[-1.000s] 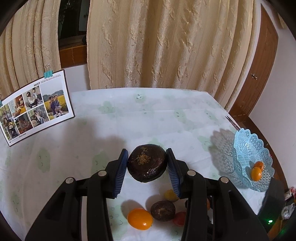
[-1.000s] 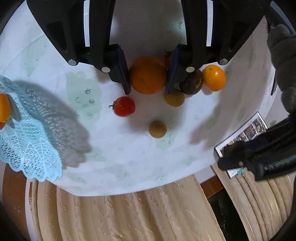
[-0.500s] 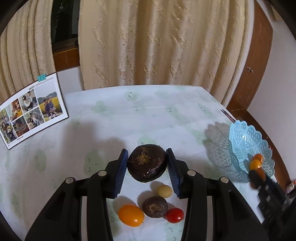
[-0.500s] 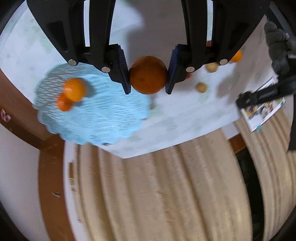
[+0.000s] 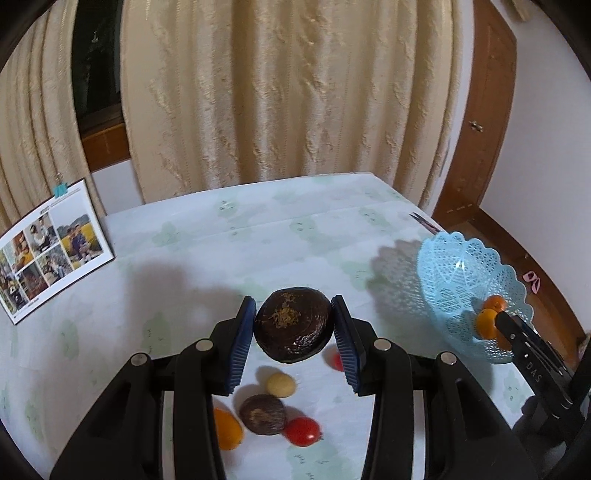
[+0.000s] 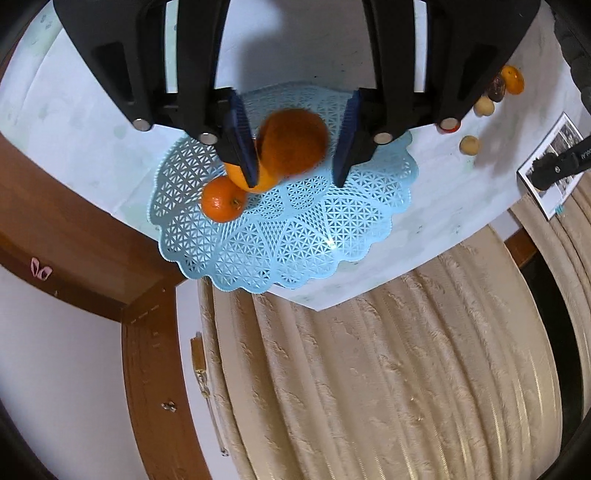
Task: Organize fruits
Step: 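Grasp an orange and drop it into the basket with the right gripper while the left holds the avocado, then carry the avocado over the basket and open the left gripper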
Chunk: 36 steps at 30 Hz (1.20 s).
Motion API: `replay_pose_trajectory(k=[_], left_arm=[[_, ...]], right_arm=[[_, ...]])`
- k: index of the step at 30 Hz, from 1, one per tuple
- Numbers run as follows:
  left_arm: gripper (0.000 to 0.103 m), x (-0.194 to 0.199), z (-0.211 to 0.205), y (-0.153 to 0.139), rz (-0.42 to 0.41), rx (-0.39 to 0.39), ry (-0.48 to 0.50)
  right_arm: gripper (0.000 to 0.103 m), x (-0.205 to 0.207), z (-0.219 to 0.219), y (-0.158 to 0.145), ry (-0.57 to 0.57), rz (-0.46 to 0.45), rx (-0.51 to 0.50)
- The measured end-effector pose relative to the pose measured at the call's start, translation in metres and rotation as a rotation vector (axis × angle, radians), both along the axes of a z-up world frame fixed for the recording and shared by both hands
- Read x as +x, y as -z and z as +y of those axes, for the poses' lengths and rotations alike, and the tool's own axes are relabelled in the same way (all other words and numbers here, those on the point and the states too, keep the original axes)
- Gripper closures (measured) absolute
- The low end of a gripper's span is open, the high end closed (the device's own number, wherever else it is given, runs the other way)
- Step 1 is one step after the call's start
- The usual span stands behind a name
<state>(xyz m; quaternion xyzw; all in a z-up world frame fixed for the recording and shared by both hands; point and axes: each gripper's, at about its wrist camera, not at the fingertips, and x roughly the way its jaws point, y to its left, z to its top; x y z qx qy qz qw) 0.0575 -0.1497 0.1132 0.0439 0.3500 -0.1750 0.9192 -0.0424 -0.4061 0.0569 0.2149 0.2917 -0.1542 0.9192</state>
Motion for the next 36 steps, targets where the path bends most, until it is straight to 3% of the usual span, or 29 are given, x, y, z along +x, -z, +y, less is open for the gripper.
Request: replay_pose_trajectory(k=[2,15,32,36], left_arm=[[0.06,-0.001,-0.007,0.001,0.002,0.003,0.01],[0.06,-0.005,-0.059,0.011,0.019,0.034,0.093],[0.06,-0.013,-0.15,0.042,0.096,0.062,0.282],[0.06,-0.018,-0.161,0.043,0.079,0.067,0.302]], right_arm=[[0.046,-0.003,0.0,-0.001,0.009,-0.014,-0.001],[0.041,-0.037,-0.013,-0.003,0.198,-0.103,-0.085],[0.039,-0.07,-0.047,0.002,0.431,-0.164,-0.017],[0.039,-0.077,-0.05,0.0,0.468,-0.185,-0.023]])
